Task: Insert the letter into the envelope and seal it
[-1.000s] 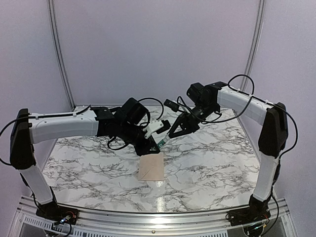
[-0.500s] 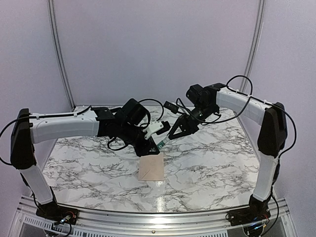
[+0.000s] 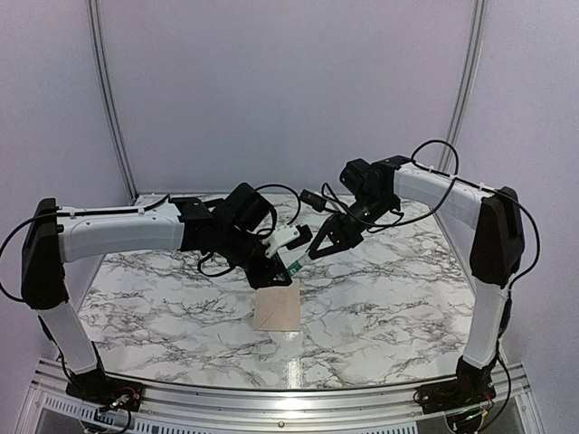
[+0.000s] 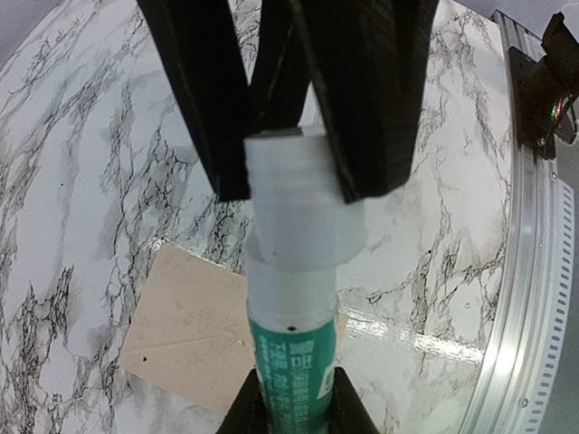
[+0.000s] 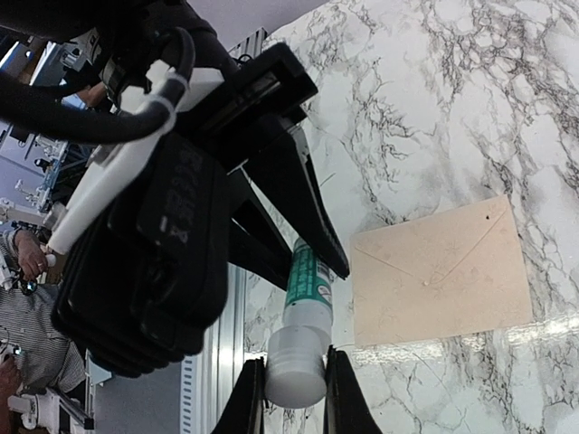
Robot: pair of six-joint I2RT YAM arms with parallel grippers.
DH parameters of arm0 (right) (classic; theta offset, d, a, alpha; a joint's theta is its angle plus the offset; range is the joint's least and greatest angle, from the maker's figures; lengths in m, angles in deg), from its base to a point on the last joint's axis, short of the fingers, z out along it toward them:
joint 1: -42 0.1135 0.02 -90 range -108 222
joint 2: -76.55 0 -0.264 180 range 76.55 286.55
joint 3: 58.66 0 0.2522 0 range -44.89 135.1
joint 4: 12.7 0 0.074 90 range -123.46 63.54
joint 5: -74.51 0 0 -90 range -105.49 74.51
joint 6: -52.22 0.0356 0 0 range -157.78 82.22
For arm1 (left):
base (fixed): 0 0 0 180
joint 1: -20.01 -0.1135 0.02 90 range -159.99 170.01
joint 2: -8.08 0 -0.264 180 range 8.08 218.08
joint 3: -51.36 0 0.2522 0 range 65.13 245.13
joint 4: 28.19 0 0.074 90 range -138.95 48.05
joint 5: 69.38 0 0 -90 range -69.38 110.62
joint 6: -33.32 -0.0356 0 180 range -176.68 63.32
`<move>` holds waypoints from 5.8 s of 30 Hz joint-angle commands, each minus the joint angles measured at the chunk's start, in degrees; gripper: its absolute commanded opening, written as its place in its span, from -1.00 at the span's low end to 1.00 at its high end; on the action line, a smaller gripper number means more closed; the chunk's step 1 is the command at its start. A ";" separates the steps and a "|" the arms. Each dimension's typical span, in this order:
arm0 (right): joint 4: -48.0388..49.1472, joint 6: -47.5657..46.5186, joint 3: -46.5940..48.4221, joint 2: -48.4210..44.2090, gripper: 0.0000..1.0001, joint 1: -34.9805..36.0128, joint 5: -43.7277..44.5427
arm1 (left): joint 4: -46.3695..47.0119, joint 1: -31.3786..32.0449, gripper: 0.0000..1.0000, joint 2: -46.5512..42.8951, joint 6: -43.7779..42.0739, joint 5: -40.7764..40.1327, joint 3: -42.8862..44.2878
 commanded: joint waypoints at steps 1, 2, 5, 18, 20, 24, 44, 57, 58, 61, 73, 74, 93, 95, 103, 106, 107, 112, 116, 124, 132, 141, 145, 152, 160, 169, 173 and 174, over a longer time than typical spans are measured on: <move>2.71 1.78 0.04 0.50 -0.85 0.74 -1.54 | 1.56 0.25 -0.89 0.52 0.36 2.05 2.60; 2.73 1.82 0.06 0.67 -0.85 0.77 -1.46 | 1.66 0.25 -0.89 0.59 0.53 2.28 2.61; 2.82 1.89 -0.27 0.99 -0.85 0.77 -1.09 | 2.15 0.25 -0.89 0.63 0.75 2.59 2.62; 6.16 4.35 -1.21 -0.39 -0.86 0.80 -1.26 | 4.18 0.29 -0.89 0.55 2.82 4.58 2.33; 6.64 4.71 -1.18 -0.78 -0.86 0.81 -1.11 | 4.35 0.31 -0.89 0.40 2.91 4.52 2.07; 6.65 4.69 -1.60 -0.81 -0.86 0.79 -0.75 | 4.88 0.25 -0.89 0.14 3.05 4.54 1.59; -6.15 -5.22 1.67 1.52 -0.84 1.13 -4.32 | 5.61 0.26 -0.90 -1.63 2.46 2.10 -0.31; 3.02 3.55 1.85 -0.80 -0.85 0.92 5.19 | 5.69 0.25 -0.90 -1.81 3.44 5.22 -0.11; 3.28 3.87 2.16 -0.74 -0.85 0.95 6.02 | 5.67 0.25 -0.89 -1.77 3.53 5.39 -0.07; 3.78 4.45 2.34 -0.75 -0.85 0.93 5.86 | 5.69 0.28 -0.89 -1.73 3.50 5.13 -0.11; -5.41 -3.83 1.86 0.76 -0.83 0.88 -3.28 | 6.04 0.25 -0.89 -2.01 2.95 3.75 -0.43; -5.44 -4.00 1.63 0.62 -0.83 0.89 -3.22 | 6.11 0.25 -0.90 -2.10 2.96 3.71 -0.41; 0.82 1.79 0.04 -0.21 -0.84 0.91 1.41 | 7.09 0.25 -0.89 -2.56 3.58 5.75 -0.81; 0.63 1.66 0.02 -0.20 -0.83 0.94 1.11 | 7.25 0.28 -0.89 -2.47 3.66 5.90 -0.80; -1.74 -0.73 -0.49 -0.03 -0.82 1.53 -1.58 | 7.98 0.25 -0.90 -1.90 3.58 5.86 -0.21; -2.04 -1.21 -0.93 0.12 -0.82 1.81 -1.61 | 8.06 0.26 -0.90 -1.58 3.66 6.02 0.19; -2.41 -1.44 -0.87 0.17 -0.82 1.75 -1.70 | 8.05 0.27 -0.90 -1.58 3.67 5.99 0.30; -3.21 -2.34 -0.50 0.46 -0.83 1.79 -1.43 | 8.06 0.25 -0.90 -1.65 3.70 6.02 0.37; -6.34 -5.07 1.94 0.73 -0.83 -1.89 -5.10 | 7.96 0.29 -0.90 -3.03 3.75 5.46 -1.16; -10.72 -12.08 1.43 -3.11 -0.73 -6.48 -11.84 | 8.09 0.27 -0.90 -11.99 2.45 1.46 -9.77; -10.72 -12.14 -1.39 -4.46 -0.71 -4.84 -17.28 | 8.14 0.57 -0.89 -14.10 2.14 4.65 -9.28; -10.72 -11.76 0.09 -3.33 -0.67 -0.65 -16.59 | 7.31 1.90 -0.88 -12.43 2.01 8.30 -4.63; -10.73 -11.41 1.28 -2.73 -0.64 -0.11 -16.53 | 5.93 2.25 -0.89 -10.92 1.61 8.36 -3.39; -10.72 -10.99 2.16 -3.02 -0.63 -0.10 -16.55 | 5.44 2.70 -0.89 -10.70 1.30 7.70 -2.77; -10.76 -10.69 2.93 -3.04 -0.62 -1.54 -16.86 | 5.40 2.91 -0.90 -11.79 1.51 7.30 -3.29; -10.63 -10.49 3.17 -2.96 -0.68 -1.98 -17.27 | 5.32 3.05 -0.90 -11.92 1.64 6.86 -3.82; -10.54 -10.34 3.18 -2.98 -0.69 -2.36 -18.48 | 5.35 3.20 -0.90 -11.80 1.49 6.86 -4.11; -10.54 -10.35 3.22 -3.01 -0.69 -2.41 -18.79 | 5.35 3.30 -0.90 -11.64 1.43 6.86 -4.07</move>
